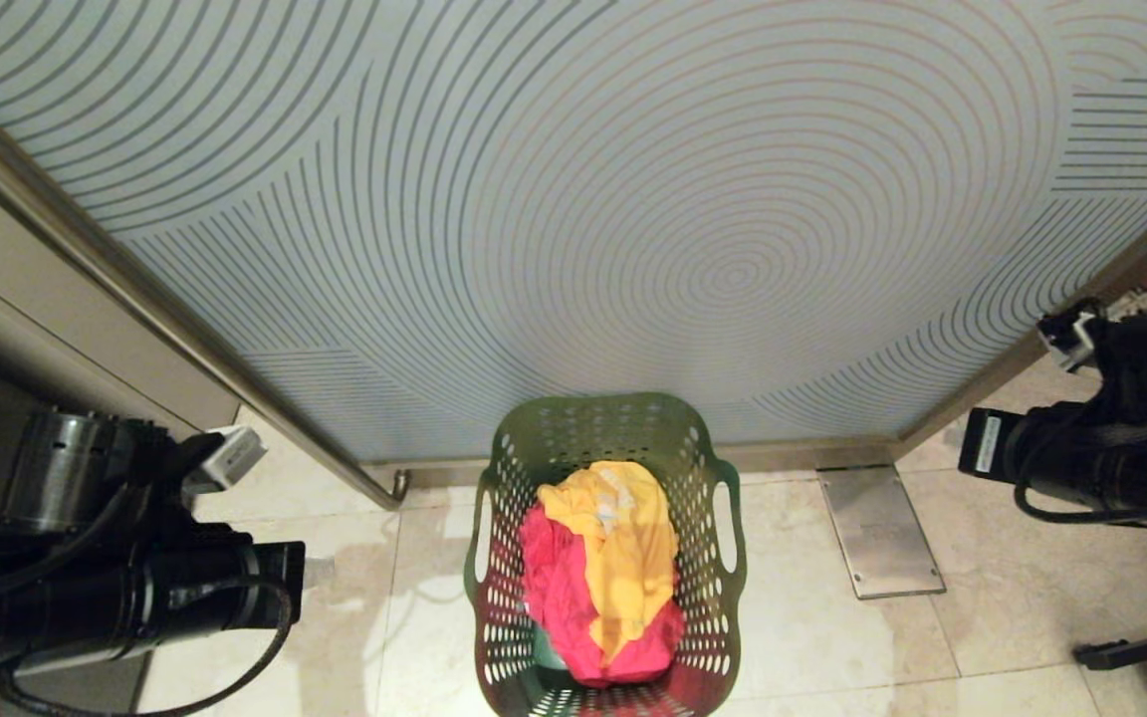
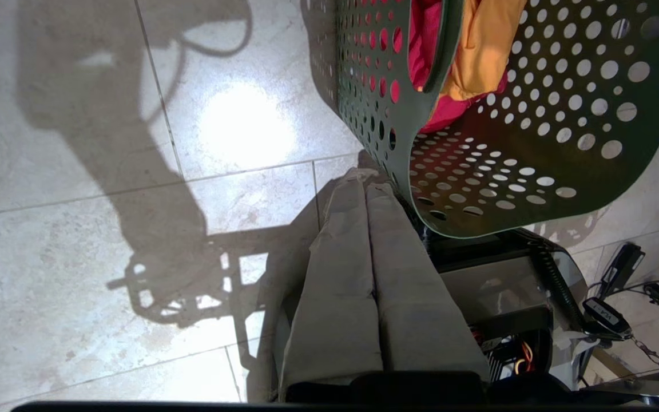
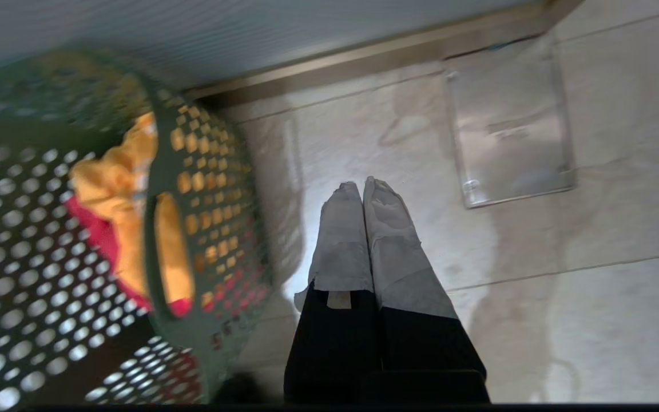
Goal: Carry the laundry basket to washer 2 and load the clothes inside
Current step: Pick up the clothes basket and put it beside the washing machine
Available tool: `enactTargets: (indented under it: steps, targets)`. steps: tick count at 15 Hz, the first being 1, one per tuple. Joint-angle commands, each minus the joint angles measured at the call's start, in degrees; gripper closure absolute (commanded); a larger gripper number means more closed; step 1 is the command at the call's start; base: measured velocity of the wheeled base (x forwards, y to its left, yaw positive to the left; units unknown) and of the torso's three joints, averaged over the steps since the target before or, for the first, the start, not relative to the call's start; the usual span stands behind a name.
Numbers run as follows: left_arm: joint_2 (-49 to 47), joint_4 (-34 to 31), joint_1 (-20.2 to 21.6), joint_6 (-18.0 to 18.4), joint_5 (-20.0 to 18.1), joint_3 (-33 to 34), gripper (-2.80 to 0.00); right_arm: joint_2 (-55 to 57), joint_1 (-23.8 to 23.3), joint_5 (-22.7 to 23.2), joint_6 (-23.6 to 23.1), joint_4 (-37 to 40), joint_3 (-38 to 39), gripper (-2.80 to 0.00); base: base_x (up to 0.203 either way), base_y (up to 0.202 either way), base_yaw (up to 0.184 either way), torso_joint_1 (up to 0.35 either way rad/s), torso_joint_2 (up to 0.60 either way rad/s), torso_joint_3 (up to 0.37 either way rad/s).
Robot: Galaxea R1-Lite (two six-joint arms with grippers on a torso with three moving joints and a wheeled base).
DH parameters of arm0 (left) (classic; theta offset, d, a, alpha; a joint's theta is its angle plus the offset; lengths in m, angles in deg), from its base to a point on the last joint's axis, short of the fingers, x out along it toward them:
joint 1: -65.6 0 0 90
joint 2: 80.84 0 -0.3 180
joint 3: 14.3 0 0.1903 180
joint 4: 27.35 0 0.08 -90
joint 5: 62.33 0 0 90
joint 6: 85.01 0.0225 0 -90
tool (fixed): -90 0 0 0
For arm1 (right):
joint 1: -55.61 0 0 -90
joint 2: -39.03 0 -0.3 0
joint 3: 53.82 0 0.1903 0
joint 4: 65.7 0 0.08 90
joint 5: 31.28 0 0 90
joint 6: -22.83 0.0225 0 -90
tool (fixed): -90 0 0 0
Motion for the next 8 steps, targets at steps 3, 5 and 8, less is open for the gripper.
enactTargets:
  steps: [3, 5, 8]
  targets:
    - [-1.25, 0.12, -0.86, -0.38, -0.1, 0.46, 0.0, 2.11, 6.03, -2.94, 2.43, -0.14, -0.48, 0.0, 0.0, 0.0, 0.0, 0.0, 0.0, 0.0]
    - [-1.55, 0.33, -2.68, -1.48, -0.04, 0.68, 0.0, 2.49, 8.54, -3.4, 3.23, -0.22, -0.5, 0.0, 0.0, 0.0, 0.0, 0.0, 0.0, 0.0]
    - [-3.42, 1.66, -7.17, -4.76, 0.79, 1.25, 0.0, 6.24, 10.43, -3.42, 4.08, -2.03, -0.61, 0.0, 0.0, 0.0, 0.0, 0.0, 0.0, 0.0]
